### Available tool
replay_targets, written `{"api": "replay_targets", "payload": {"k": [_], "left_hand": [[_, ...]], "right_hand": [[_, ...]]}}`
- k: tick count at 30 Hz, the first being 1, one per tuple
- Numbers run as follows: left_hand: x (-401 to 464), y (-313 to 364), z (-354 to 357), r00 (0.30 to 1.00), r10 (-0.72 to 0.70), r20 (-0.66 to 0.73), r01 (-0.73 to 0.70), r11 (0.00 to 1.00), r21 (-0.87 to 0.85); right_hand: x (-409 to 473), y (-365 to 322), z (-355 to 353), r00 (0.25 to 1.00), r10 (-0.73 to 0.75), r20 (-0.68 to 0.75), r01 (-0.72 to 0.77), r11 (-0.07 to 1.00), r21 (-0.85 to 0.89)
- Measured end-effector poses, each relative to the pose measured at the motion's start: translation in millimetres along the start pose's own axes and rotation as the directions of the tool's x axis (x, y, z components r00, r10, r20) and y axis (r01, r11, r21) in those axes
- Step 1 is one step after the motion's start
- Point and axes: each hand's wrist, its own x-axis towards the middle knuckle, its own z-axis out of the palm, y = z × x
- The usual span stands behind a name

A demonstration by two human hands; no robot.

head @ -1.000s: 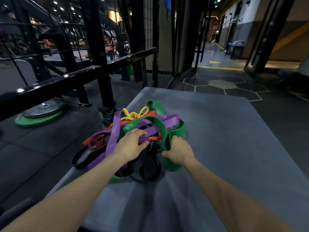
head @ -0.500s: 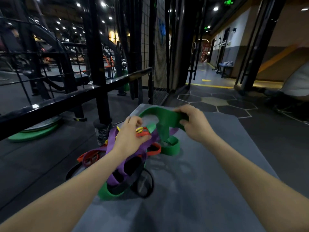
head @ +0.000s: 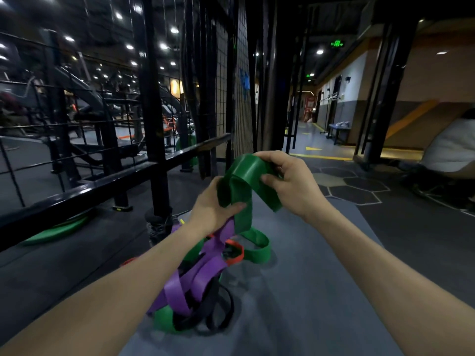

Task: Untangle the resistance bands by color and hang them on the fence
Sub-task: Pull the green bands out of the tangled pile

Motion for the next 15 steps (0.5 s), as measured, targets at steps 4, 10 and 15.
{"api": "replay_targets", "payload": {"k": [4, 10, 15], "left_hand": [[-8, 9, 5, 0.999, -0.050, -0.009, 0.049, 0.997, -0.059], [-3, 10, -12, 0.993, -0.113, -0.019, 0.107, 0.977, -0.184], [23, 32, -66, 0.983, -0.109, -0.146, 0.099, 0.992, -0.075]], "right_hand": [[1, 2, -4, 0.995, 0.041, -0.092, -0.032, 0.994, 0.101], [-11, 8, -11, 0.990, 0.113, -0.081, -0.103, 0.987, 0.122], [-8, 6, -3, 0.993, 0.118, 0.029, -0.117, 0.992, -0.039]]}}
